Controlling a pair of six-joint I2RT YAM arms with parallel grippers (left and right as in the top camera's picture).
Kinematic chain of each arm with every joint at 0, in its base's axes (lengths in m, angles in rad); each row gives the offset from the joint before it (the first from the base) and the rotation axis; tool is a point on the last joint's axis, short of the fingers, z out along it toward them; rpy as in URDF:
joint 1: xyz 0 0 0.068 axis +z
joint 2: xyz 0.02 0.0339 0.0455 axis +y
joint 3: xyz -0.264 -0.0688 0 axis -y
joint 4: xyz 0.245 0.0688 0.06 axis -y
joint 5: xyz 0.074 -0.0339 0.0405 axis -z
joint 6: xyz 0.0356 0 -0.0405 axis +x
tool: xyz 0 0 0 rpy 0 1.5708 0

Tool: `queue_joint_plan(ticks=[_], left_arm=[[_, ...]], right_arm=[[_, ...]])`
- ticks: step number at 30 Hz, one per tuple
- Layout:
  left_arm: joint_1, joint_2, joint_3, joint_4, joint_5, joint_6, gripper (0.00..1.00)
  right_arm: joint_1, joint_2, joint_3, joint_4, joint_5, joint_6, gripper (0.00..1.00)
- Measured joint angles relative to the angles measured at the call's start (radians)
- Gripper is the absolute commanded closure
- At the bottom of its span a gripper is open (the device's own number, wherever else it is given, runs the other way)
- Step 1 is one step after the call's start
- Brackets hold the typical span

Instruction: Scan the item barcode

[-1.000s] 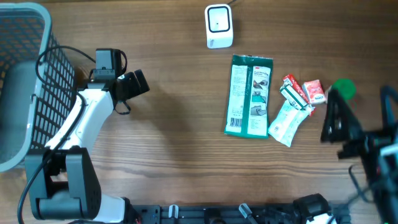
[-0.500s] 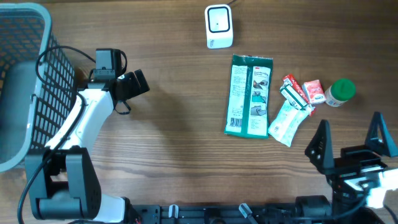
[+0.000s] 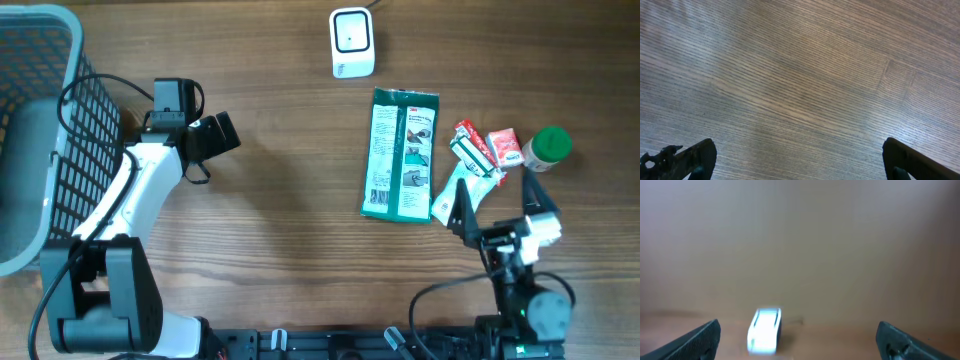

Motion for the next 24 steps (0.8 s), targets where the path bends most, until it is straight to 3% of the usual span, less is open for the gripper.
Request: queue_joint_plan(ticks=[5, 24], left_arm=[[0.000, 0.000, 0.000, 0.000, 0.000, 0.000, 0.00], [0.000, 0.000, 0.000, 0.000, 0.000, 0.000, 0.00]], right_arm=[[0.000, 0.000, 0.000, -0.243, 0.003, 0.015, 0.00], [0.000, 0.000, 0.000, -0.242, 0.003, 0.016, 0.00]])
